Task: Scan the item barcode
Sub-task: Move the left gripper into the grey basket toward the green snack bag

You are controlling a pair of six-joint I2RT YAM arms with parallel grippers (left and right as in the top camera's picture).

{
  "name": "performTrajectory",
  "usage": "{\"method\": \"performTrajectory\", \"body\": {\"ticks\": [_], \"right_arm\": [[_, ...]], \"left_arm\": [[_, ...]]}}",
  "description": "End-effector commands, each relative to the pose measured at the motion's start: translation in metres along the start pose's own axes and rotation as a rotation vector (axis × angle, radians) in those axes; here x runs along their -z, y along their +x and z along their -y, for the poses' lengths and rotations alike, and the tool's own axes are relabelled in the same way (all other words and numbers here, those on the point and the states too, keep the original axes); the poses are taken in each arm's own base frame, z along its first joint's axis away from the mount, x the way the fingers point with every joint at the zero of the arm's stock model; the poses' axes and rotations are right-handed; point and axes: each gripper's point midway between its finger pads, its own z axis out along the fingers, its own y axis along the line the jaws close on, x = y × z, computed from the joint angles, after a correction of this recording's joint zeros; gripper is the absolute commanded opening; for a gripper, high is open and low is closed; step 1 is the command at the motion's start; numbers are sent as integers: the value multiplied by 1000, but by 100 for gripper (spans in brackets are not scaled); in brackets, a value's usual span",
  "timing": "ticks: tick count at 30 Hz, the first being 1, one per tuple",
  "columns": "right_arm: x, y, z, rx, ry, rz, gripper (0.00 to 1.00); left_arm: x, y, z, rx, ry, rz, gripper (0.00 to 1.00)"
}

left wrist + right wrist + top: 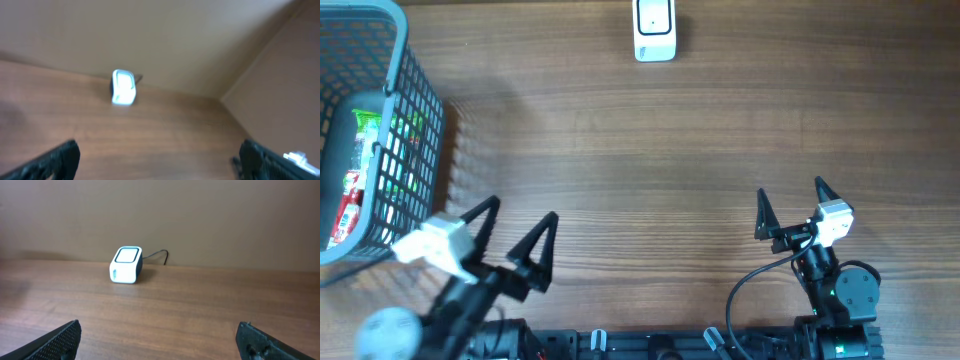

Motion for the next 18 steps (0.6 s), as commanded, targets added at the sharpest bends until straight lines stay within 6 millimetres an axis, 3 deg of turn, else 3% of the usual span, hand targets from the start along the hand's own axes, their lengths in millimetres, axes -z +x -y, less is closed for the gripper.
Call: {"method": "performTrajectory", "body": {"ticks": [1,5,7,12,16,18], "right_arm": [[0,-2,2,13,10,8,100],[0,-2,2,13,10,8,100],[0,-2,2,13,10,8,100],[0,-2,2,13,10,8,100],[0,-2,2,12,10,8,100],[0,-2,2,13,10,8,100]], "left_arm": [[8,-70,21,-124,-79,-24,100],[5,-130,-17,-130,-406,-74,100],[-10,-145,-28,-131,-466,-139,100],[-70,-156,-59,-198,-487,-301,100],[-111,-140,-91,-166,-511,-402,100],[-126,-133,-122,-148,-598,-442,100]]}}
